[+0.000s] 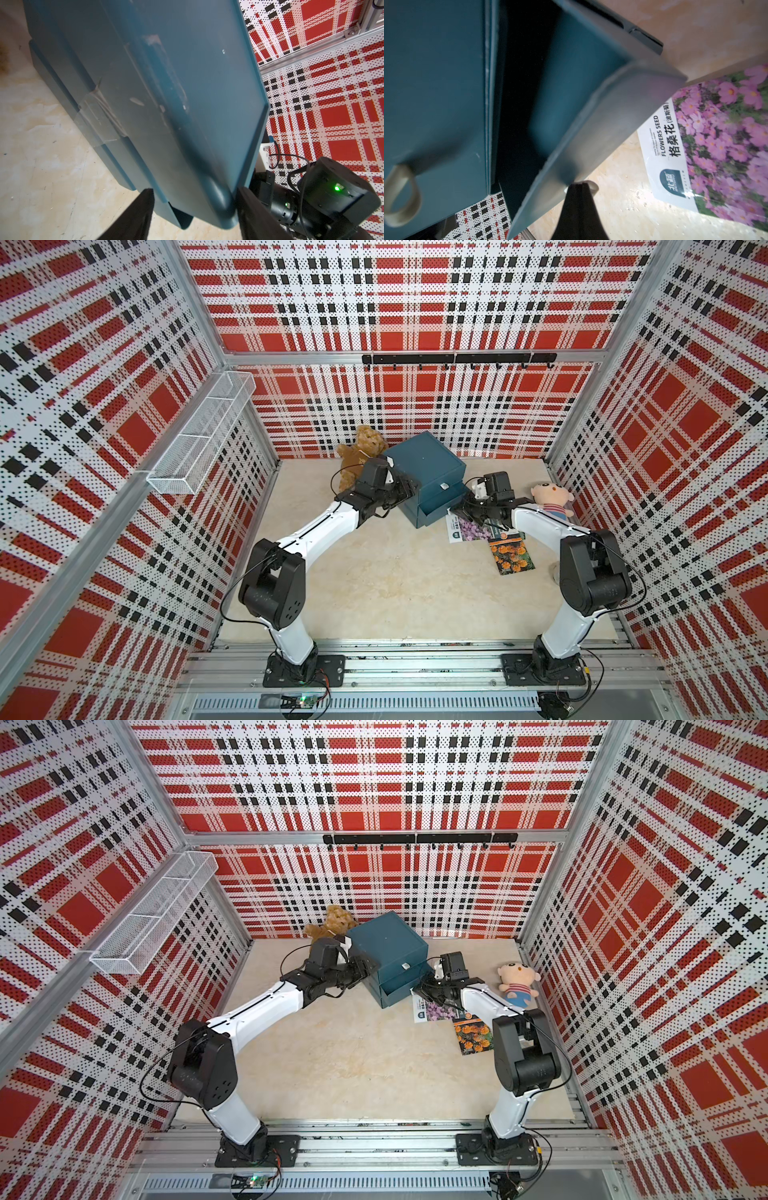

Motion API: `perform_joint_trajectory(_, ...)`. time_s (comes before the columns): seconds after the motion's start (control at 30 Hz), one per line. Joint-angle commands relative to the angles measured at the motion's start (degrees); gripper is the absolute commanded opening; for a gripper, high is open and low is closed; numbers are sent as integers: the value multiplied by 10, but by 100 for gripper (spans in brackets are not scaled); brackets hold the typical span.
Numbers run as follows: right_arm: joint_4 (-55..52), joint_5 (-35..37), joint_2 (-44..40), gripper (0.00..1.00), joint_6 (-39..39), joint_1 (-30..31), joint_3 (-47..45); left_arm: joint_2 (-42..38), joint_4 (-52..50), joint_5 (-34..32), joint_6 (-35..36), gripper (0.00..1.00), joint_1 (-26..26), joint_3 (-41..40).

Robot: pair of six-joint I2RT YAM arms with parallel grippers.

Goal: Take the seed bags out of the drawer
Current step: Close the drawer in the storage box.

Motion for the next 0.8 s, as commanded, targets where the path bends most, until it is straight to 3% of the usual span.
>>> perform_joint_trajectory(0.0,-1,8,32,0,-1,4,2,5,-86,-4,12,67,5,-29)
perform_joint_trajectory(0.33,-1,8,90,0,-1,14,21,7,-91,-3,11,68,12,-22)
perform_joint_trajectory(0.37,231,-44,94,0,195,14,19,8,-90,-3,10,68,13,-21)
perform_joint_trajectory(0.4,315,-64,94,0,262,14,17,8,-91,-3,11,68,13,-20)
perform_joint_trajectory(0.6,211,-45,77,0,188,4,39,6,-95,-4,11,68,18,-19)
perform_joint_trajectory(0.77,205,-60,78,0,182,-19,44,2,-96,-5,11,68,20,-23)
